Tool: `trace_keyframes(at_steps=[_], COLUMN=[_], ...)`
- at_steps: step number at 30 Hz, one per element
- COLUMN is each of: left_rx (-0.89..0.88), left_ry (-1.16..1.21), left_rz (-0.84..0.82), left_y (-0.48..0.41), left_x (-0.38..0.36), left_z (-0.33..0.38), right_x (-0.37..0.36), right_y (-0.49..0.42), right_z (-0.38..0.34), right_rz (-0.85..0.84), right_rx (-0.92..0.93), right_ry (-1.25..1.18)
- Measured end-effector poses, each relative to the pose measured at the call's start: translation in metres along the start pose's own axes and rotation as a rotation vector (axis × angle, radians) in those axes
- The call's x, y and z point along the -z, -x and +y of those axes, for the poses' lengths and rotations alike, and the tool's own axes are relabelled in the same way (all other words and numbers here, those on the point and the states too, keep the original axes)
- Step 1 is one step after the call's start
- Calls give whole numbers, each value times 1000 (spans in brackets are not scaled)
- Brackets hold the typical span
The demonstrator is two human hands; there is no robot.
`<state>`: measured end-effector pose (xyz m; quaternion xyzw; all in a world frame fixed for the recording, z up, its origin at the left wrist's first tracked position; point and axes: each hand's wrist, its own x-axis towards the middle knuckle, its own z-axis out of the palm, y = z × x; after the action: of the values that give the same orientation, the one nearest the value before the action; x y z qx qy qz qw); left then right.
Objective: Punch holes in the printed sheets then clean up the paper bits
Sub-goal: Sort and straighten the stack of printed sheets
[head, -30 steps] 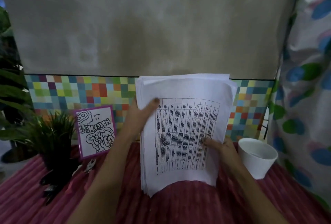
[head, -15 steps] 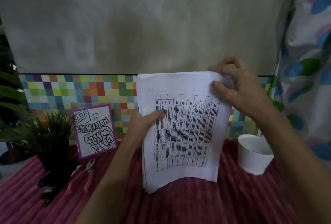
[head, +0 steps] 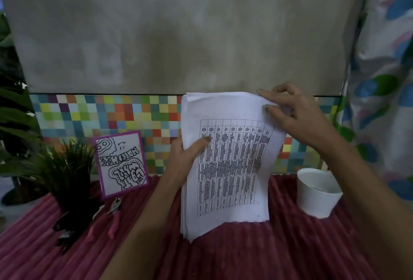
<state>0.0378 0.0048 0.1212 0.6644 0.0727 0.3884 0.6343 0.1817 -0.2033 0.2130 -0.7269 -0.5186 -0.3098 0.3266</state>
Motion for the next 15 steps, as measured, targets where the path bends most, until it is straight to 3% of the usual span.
trace_keyframes(at_steps=[4,9,12,15], left_rx=[-75,-30,32,37], left_ry=[-68,62,117,80], left_rz=[1,19,19,17], left_y=[0,3,3,4], left_x=[-2,6,8,10], left_z=[0,-3,-2,-5], right_x=[3,-5,-26,-59], right_y=[-6,12,33,62], right_z=[1,9,23,20], right_rz=[-32,169,-46,-141], right_rx=[-22,-302,-532,-723], right_ry=[-113,-655,-936,-934])
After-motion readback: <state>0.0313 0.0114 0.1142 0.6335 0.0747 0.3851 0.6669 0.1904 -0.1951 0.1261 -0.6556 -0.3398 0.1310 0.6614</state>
